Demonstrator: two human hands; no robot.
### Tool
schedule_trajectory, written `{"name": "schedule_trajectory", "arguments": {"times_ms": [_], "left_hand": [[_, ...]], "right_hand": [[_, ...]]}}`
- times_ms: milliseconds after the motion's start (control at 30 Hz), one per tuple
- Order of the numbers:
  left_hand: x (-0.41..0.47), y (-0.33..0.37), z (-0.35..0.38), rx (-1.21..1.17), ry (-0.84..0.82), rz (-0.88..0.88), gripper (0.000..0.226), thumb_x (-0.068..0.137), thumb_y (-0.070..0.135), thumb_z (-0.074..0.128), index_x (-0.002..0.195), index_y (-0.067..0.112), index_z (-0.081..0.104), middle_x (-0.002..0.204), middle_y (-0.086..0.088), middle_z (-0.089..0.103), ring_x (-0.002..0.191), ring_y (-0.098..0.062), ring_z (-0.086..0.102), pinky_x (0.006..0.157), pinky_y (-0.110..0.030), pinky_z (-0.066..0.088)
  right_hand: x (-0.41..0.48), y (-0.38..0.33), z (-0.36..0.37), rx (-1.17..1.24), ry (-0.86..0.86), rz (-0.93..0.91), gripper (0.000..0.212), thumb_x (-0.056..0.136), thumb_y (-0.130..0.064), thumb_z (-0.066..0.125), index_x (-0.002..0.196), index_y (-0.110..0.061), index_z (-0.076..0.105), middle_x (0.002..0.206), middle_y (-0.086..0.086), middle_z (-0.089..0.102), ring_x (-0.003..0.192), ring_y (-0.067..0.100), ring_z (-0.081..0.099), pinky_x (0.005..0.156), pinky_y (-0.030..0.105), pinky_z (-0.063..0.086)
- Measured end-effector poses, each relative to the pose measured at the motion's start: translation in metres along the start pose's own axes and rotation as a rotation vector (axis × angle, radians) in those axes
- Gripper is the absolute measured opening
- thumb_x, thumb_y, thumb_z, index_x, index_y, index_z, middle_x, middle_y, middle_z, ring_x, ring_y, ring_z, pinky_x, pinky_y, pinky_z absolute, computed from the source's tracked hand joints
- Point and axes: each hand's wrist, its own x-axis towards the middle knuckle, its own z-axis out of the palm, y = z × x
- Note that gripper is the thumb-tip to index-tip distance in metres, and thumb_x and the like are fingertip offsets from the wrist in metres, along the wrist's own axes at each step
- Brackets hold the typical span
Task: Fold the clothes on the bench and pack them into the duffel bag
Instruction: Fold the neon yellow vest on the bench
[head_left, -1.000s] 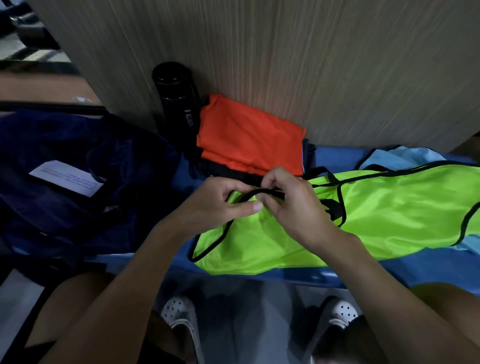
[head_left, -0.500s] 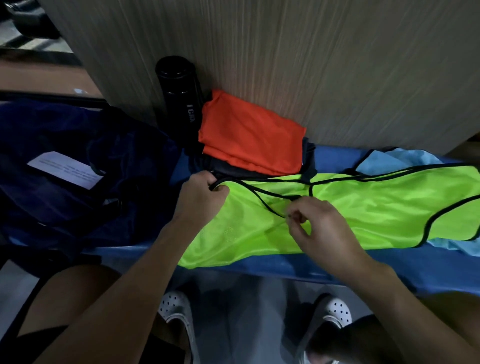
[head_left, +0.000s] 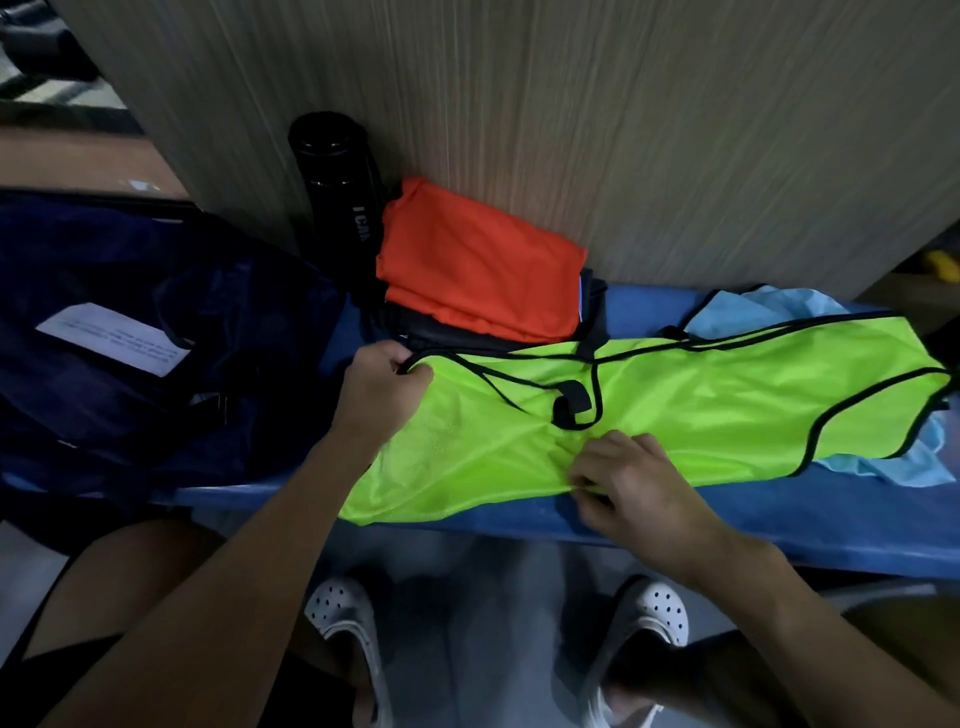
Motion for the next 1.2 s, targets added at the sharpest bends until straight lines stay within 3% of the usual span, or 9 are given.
{"name": "schedule_trajectory", "arguments": {"times_ms": [200, 433, 667, 800, 900, 967, 1067, 1133, 1200], "left_hand": [[0.001, 0.0, -0.011, 0.152, -0.009, 0.002, 0.015, 0.084, 0.013, 0.068, 0.073, 0.015, 0.057, 0.066, -0.002, 0.06, 0.061, -0.017, 0.055, 0.06, -0.027, 0.038], [-0.005, 0.002, -0.016, 0.173, -0.133, 0.085, 0.012, 0.084, 0.021, 0.072, 0.092, 0.02, 0.063, 0.084, 0.006, 0.069, 0.076, -0.011, 0.064, 0.066, -0.023, 0.046], [0.0, -0.001, -0.019, 0.112, -0.125, 0.096, 0.025, 0.089, 0.02, 0.069, 0.067, 0.02, 0.057, 0.05, 0.013, 0.051, 0.048, -0.001, 0.045, 0.057, -0.028, 0.038], [0.001, 0.004, -0.023, 0.14, -0.131, 0.061, 0.024, 0.09, 0.02, 0.065, 0.07, 0.009, 0.059, 0.051, 0.009, 0.048, 0.045, -0.003, 0.042, 0.056, -0.029, 0.038], [0.004, 0.009, -0.031, 0.141, -0.119, -0.001, 0.033, 0.091, 0.016, 0.059, 0.06, 0.01, 0.047, 0.05, 0.006, 0.042, 0.046, -0.011, 0.041, 0.05, -0.03, 0.034], [0.007, 0.009, -0.035, 0.164, -0.066, -0.03, 0.038, 0.093, 0.015, 0.055, 0.057, 0.013, 0.041, 0.051, 0.002, 0.041, 0.052, -0.021, 0.043, 0.051, -0.032, 0.032], [0.004, 0.006, -0.036, 0.356, 0.0, 0.014, 0.029, 0.096, 0.018, 0.052, 0.068, 0.01, 0.047, 0.066, -0.008, 0.053, 0.071, -0.033, 0.056, 0.064, -0.035, 0.037], [0.0, 0.002, -0.032, 0.431, 0.036, 0.109, 0.009, 0.094, 0.014, 0.054, 0.089, 0.007, 0.054, 0.089, -0.016, 0.059, 0.087, -0.037, 0.058, 0.076, -0.039, 0.043], [-0.009, 0.003, -0.028, 0.526, 0.099, 0.275, 0.021, 0.088, 0.011, 0.057, 0.108, 0.004, 0.055, 0.107, -0.02, 0.057, 0.096, -0.038, 0.055, 0.085, -0.046, 0.045]], "right_hand": [[-0.001, 0.004, -0.016, 0.369, -0.023, 0.083, 0.019, 0.089, -0.035, 0.063, 0.101, -0.021, 0.064, 0.097, -0.01, 0.059, 0.085, 0.009, 0.059, 0.077, 0.025, 0.047], [0.022, 0.033, -0.013, 0.054, 0.195, 0.155, 0.037, 0.077, -0.002, 0.074, 0.112, -0.015, 0.067, 0.106, 0.001, 0.063, 0.099, 0.028, 0.058, 0.08, 0.038, 0.042], [0.045, 0.035, -0.014, -0.106, 0.069, 0.207, 0.046, 0.072, -0.025, 0.08, 0.116, -0.032, 0.068, 0.14, 0.003, 0.045, 0.127, 0.029, 0.034, 0.098, 0.053, 0.034], [0.059, 0.035, -0.008, -0.153, 0.128, 0.155, 0.013, 0.077, -0.026, 0.073, 0.09, -0.027, 0.073, 0.13, 0.004, 0.052, 0.124, 0.032, 0.039, 0.098, 0.056, 0.032], [0.071, 0.034, -0.008, -0.021, 0.278, 0.257, 0.025, 0.087, -0.037, 0.048, 0.087, -0.019, 0.064, 0.1, -0.002, 0.063, 0.105, 0.026, 0.053, 0.093, 0.047, 0.031], [0.077, 0.037, -0.01, -0.003, 0.371, 0.35, 0.022, 0.091, -0.037, 0.053, 0.095, -0.016, 0.06, 0.094, 0.001, 0.062, 0.097, 0.028, 0.055, 0.091, 0.045, 0.031], [0.076, 0.036, -0.007, -0.085, 0.311, 0.383, 0.033, 0.091, -0.043, 0.06, 0.11, -0.016, 0.056, 0.105, 0.004, 0.062, 0.102, 0.029, 0.053, 0.094, 0.048, 0.032], [0.074, 0.035, -0.006, -0.078, 0.275, 0.35, 0.042, 0.094, -0.053, 0.048, 0.115, -0.017, 0.054, 0.108, 0.003, 0.06, 0.105, 0.027, 0.051, 0.094, 0.047, 0.031], [0.069, 0.034, -0.009, -0.032, 0.264, 0.352, 0.049, 0.095, -0.056, 0.035, 0.121, -0.017, 0.051, 0.112, 0.002, 0.058, 0.108, 0.025, 0.05, 0.097, 0.048, 0.031]]}}
